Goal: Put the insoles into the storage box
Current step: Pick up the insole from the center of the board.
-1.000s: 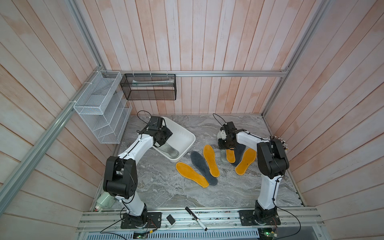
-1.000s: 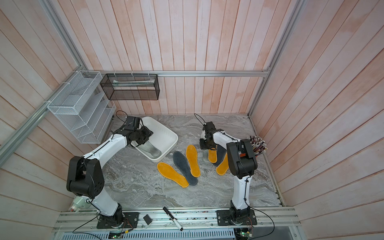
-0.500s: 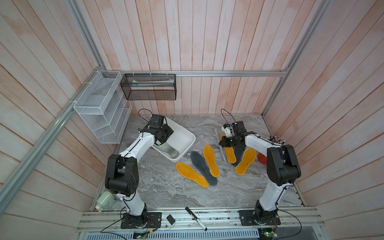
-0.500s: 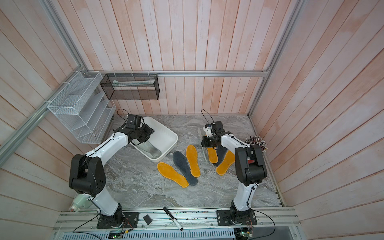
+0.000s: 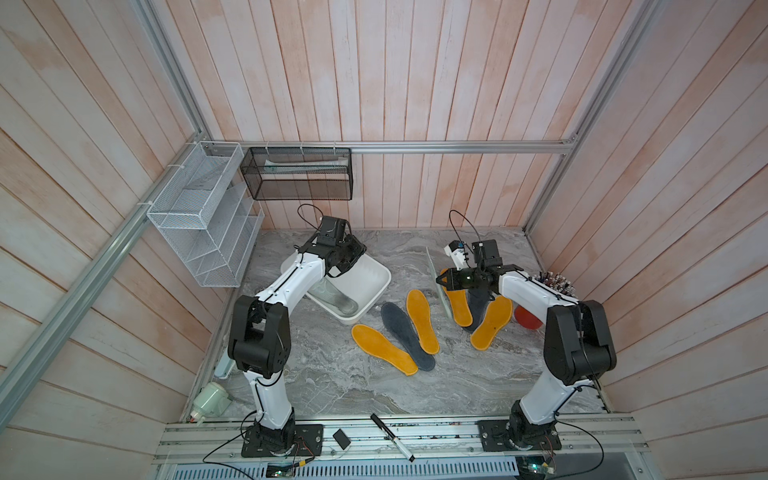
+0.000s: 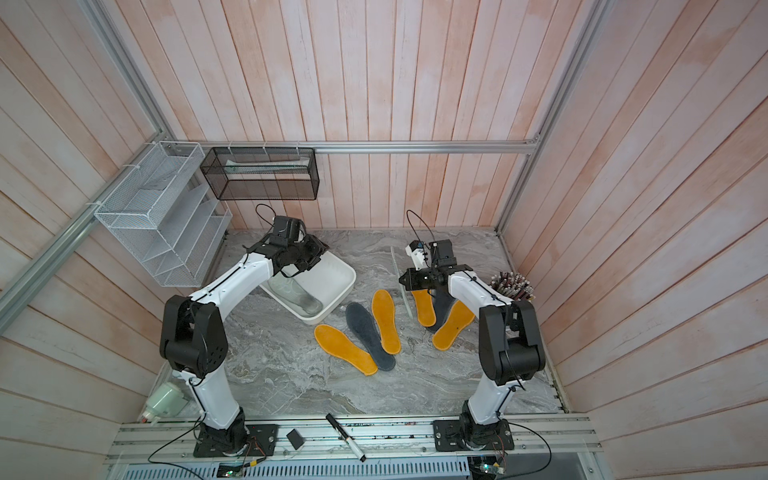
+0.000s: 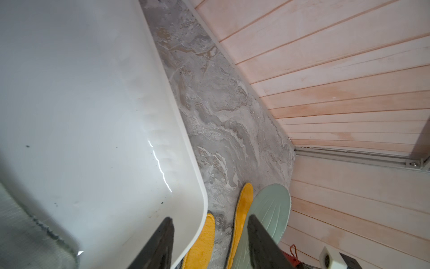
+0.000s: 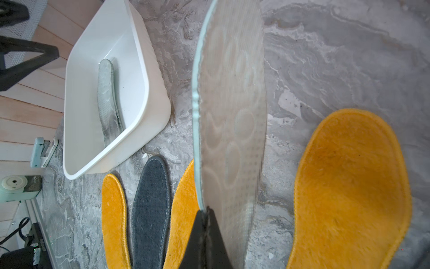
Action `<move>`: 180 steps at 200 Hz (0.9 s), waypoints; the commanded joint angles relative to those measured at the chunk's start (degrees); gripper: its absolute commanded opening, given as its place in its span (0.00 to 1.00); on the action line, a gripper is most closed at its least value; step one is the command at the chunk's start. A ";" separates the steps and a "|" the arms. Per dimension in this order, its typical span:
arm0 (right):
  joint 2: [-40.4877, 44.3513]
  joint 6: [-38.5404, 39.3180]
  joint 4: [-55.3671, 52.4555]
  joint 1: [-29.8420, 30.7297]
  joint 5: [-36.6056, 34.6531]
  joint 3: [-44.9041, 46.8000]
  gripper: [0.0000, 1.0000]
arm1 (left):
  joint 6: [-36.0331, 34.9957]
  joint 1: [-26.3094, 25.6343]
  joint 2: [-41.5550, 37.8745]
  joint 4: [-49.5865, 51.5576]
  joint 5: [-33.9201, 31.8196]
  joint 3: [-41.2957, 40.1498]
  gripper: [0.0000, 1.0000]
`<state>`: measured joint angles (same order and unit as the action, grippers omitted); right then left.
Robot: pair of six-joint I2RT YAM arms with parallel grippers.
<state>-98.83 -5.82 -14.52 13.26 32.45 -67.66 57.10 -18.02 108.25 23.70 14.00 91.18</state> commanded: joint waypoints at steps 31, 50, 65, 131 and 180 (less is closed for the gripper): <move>0.32 5.04 -2.78 5.33 -5.94 -4.04 0.00 | -0.32 -4.20 6.63 -0.05 4.29 10.31 0.54; 0.12 5.17 -3.21 6.10 -7.85 -5.12 0.00 | -0.07 -5.33 7.67 -0.27 5.22 11.30 0.55; 0.02 5.40 -3.62 6.70 -9.94 -5.88 0.00 | 0.11 -6.41 7.95 -1.50 5.77 11.06 0.55; -0.58 6.35 -4.83 9.63 -16.48 -7.31 0.00 | -0.05 -9.19 9.78 -0.86 7.19 13.85 0.55; -0.75 6.41 -4.99 10.25 -18.11 -7.84 0.00 | -0.59 -10.45 10.29 0.33 7.53 15.22 0.56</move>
<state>-98.59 -0.12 -18.11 23.18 16.36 -73.45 57.21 -27.68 117.03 23.14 20.78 104.86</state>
